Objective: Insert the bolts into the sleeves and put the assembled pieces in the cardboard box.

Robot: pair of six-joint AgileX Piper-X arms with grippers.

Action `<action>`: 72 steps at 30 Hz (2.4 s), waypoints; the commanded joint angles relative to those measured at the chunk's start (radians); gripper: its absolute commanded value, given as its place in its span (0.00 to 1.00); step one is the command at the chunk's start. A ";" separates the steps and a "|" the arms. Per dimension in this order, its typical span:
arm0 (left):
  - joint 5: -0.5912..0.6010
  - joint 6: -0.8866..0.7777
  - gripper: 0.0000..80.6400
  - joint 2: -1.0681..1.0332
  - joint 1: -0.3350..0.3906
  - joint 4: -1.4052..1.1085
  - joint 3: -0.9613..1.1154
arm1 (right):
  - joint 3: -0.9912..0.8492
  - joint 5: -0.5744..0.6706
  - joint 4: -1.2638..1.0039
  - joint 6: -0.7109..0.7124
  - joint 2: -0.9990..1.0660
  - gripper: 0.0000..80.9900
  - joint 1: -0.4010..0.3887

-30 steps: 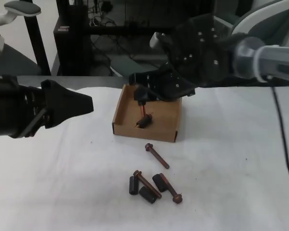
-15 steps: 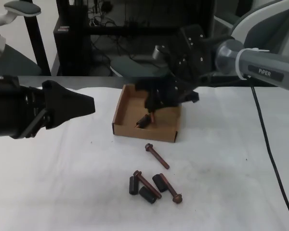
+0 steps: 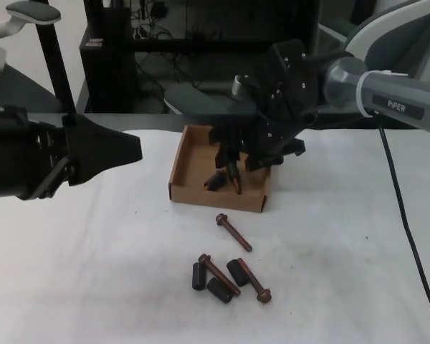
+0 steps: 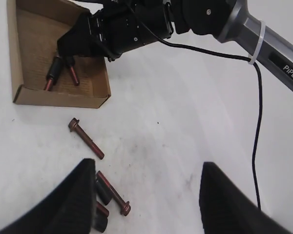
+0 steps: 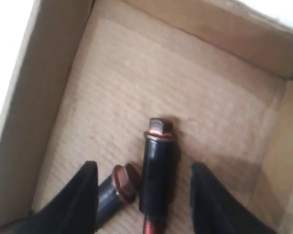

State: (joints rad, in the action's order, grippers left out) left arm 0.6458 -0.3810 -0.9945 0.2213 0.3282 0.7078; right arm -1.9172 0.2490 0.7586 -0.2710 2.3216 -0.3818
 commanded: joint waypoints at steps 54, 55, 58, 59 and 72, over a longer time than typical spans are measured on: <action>-0.084 0.344 0.54 0.302 0.000 0.329 0.005 | 1.044 -0.131 -0.072 -0.066 -1.122 0.55 -0.374; -0.084 0.347 0.54 0.318 0.000 0.334 0.005 | 1.087 -0.140 -0.099 -0.086 -1.164 0.55 -0.382; -0.084 0.362 0.54 0.349 0.000 0.347 0.000 | 1.183 -0.160 -0.158 -0.119 -1.272 0.55 -0.395; -0.080 0.363 0.54 0.355 0.000 0.347 -0.005 | 1.204 -0.164 -0.173 -0.120 -1.307 0.55 -0.397; -0.108 0.303 0.54 0.367 0.000 0.310 -0.099 | 1.269 -0.209 -0.232 -0.119 -1.450 0.55 -0.397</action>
State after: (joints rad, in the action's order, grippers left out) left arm 0.5558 -0.0566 -0.6364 0.2213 0.6655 0.6067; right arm -0.6500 0.0465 0.5383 -0.3866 0.8763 -0.7769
